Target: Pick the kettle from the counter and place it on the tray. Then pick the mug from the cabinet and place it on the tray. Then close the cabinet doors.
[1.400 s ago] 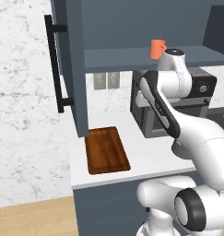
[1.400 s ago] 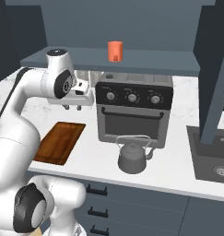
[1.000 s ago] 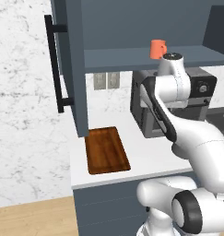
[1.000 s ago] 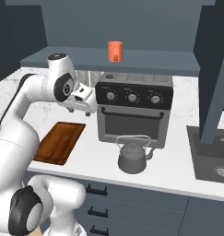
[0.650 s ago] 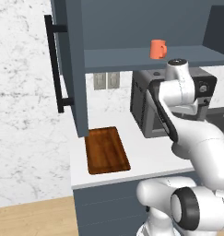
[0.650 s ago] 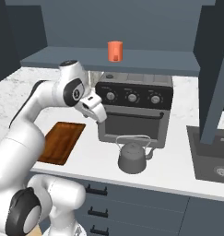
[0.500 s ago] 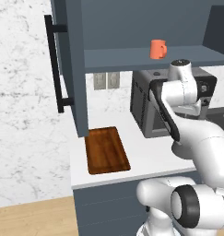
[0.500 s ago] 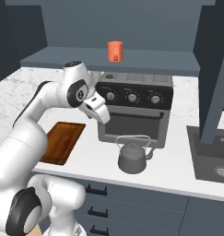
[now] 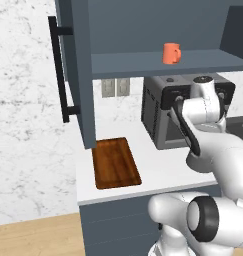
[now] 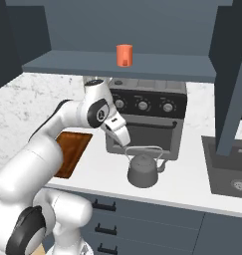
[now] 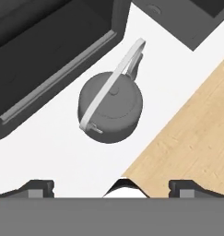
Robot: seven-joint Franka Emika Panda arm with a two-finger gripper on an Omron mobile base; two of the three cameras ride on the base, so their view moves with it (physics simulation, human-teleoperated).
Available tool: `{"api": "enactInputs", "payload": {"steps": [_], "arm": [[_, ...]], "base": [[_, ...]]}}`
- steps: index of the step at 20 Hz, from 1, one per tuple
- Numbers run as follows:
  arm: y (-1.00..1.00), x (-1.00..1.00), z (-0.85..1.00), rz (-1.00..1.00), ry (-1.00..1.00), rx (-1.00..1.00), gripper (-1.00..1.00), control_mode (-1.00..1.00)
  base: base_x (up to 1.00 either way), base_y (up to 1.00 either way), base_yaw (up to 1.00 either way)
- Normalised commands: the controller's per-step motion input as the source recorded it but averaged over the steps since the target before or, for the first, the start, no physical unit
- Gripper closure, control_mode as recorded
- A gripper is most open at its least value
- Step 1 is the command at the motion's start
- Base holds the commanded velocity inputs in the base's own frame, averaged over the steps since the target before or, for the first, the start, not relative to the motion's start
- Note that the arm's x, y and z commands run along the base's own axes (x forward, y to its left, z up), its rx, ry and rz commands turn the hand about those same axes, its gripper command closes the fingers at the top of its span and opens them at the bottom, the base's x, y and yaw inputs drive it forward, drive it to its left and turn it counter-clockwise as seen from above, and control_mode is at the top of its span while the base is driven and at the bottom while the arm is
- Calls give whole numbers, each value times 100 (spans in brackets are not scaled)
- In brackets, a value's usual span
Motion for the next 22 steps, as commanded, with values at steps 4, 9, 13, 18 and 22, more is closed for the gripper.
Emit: {"api": "enactInputs", "payload": {"steps": [4, 9, 13, 18, 22], "arm": [[-46, 0, -21, -6, 0, 0, -100, -100], [-31, 5, -24, -4, 0, 0, -100, -100], [-1, 18, -14, 0, 0, 1, -100, -100], [0, 15, -1, 0, 0, 4, -100, -100], [0, 15, -7, 0, 0, 3, -100, -100]], "base": [[0, 0, 0], [0, 0, 0], [0, 0, 0], [0, 0, 0], [0, 0, 0]]}}
